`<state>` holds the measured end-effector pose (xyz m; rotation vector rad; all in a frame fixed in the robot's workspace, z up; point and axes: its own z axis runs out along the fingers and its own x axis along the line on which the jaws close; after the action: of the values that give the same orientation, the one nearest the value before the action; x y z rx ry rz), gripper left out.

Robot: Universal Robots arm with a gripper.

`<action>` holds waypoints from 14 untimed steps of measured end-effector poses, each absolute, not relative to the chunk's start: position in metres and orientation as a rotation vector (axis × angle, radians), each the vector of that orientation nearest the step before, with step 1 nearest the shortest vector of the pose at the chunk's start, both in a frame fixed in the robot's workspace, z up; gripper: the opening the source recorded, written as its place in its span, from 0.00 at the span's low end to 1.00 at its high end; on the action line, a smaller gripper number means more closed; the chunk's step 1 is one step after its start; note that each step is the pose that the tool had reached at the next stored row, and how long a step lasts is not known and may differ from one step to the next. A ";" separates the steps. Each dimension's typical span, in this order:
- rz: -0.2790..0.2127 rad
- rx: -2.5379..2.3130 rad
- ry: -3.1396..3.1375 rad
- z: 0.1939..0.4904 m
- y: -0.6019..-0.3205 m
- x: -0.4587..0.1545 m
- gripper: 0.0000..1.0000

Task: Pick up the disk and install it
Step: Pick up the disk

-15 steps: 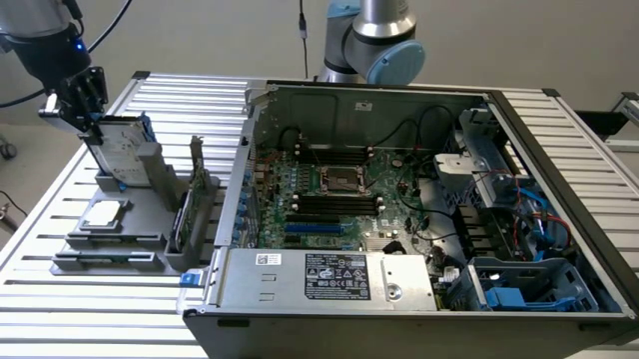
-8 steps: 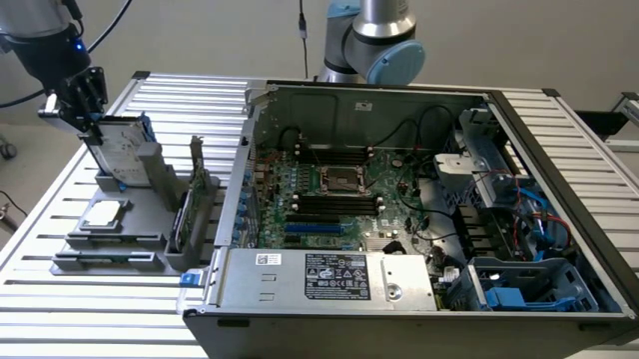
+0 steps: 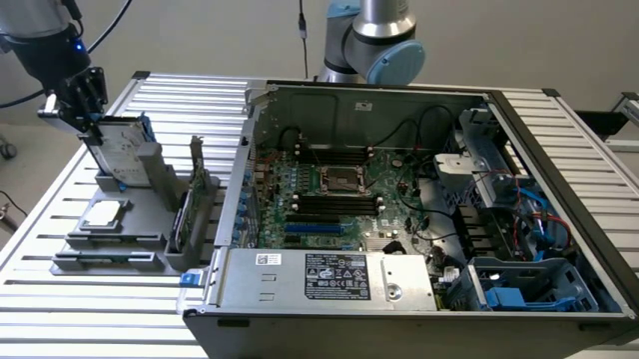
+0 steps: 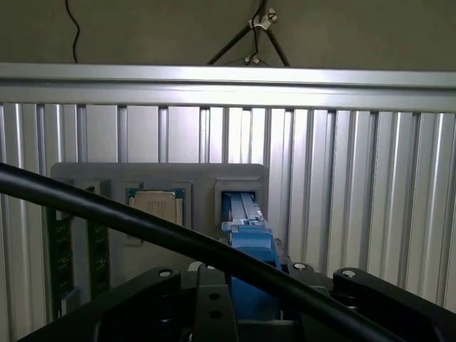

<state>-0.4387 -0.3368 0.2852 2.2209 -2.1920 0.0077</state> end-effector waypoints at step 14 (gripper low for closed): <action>0.007 2.196 -2.217 0.285 -0.337 -0.439 0.33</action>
<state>-0.4387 -0.3369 0.2852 2.1955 -2.2174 0.0073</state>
